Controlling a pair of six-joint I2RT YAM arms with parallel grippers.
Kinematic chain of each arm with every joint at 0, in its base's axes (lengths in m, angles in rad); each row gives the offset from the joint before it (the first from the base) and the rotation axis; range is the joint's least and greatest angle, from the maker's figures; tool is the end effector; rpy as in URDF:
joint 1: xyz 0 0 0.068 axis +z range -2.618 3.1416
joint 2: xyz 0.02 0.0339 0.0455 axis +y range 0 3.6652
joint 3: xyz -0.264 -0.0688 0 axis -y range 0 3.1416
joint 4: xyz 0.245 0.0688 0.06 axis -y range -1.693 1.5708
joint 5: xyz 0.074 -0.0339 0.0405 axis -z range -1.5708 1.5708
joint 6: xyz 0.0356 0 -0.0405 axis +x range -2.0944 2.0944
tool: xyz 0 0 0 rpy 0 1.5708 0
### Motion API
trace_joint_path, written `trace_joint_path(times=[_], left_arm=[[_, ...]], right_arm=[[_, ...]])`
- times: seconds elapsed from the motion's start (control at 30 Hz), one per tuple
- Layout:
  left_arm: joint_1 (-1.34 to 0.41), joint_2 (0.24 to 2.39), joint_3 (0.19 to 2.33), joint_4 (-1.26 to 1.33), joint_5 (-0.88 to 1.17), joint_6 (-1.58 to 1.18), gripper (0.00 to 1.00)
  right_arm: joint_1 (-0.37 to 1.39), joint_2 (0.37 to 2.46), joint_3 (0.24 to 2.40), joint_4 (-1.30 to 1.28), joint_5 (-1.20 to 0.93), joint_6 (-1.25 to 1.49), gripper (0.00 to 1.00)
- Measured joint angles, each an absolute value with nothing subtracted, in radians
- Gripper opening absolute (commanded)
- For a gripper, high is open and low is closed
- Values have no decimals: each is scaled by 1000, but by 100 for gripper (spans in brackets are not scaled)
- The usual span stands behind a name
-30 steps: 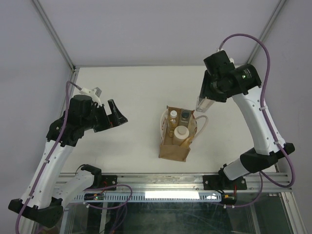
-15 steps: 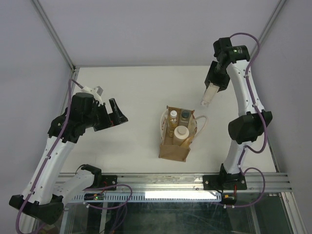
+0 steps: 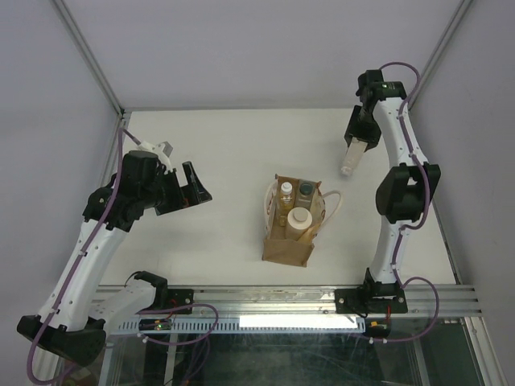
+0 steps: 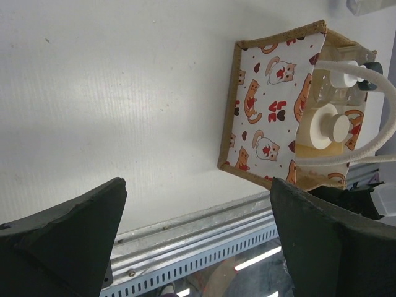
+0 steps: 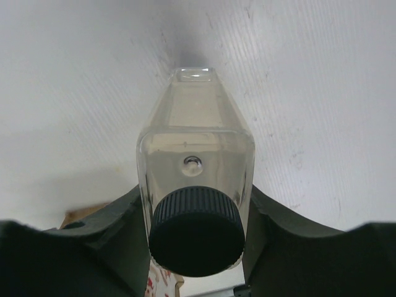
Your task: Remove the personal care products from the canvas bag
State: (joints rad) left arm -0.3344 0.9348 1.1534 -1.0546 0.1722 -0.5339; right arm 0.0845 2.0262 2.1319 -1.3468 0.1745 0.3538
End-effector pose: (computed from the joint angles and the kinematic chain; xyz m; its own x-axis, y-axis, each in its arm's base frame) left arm 0.1515 -0.0591 0.3567 -0.8231 -0.2448 -0.5124 0.0151 0.8926 -0.4506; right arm 0.4078 0.0283 0.3329 -0.8938 0.2667 -0.3606 0.3012 0.9526 -0.0419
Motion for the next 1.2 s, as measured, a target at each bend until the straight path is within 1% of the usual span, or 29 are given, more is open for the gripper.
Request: trace_joint_path(times=[0.2, 0.5, 0.6, 0.67, 0.77, 0.8, 0.87, 0.97, 1.07, 1.13, 1.2], left_arm=[[-334, 948, 1153, -1055, 160, -533, 99], [-334, 948, 1153, -1055, 156, -534, 99], [-334, 948, 1153, -1054, 156, -534, 99], [-334, 948, 1153, -1054, 156, -533, 99], [-334, 948, 1153, -1054, 157, -533, 99], [-334, 947, 1153, -1054, 157, -533, 99], [-334, 947, 1153, -1054, 157, -533, 99], [-334, 943, 1153, -1054, 157, -532, 99], [-334, 938, 1153, -1053, 157, -530, 99], [-334, 938, 1153, -1052, 157, -527, 99], [-334, 938, 1153, -1047, 159, -525, 99]], right_arm=[[67, 2140, 2174, -1290, 165, 307, 0], [66, 2171, 2190, -1272, 141, 283, 16], [65, 2180, 2190, -1275, 144, 280, 27], [65, 2180, 2190, -1274, 145, 278, 41], [65, 2181, 2190, -1274, 144, 276, 65], [65, 2181, 2190, -1274, 144, 274, 71], [65, 2181, 2201, -1281, 141, 274, 77], [65, 2177, 2244, -1287, 140, 271, 80], [65, 2145, 2249, -1291, 140, 275, 81], [65, 2082, 2194, -1288, 136, 282, 81], [68, 1983, 2085, -1277, 126, 290, 81]])
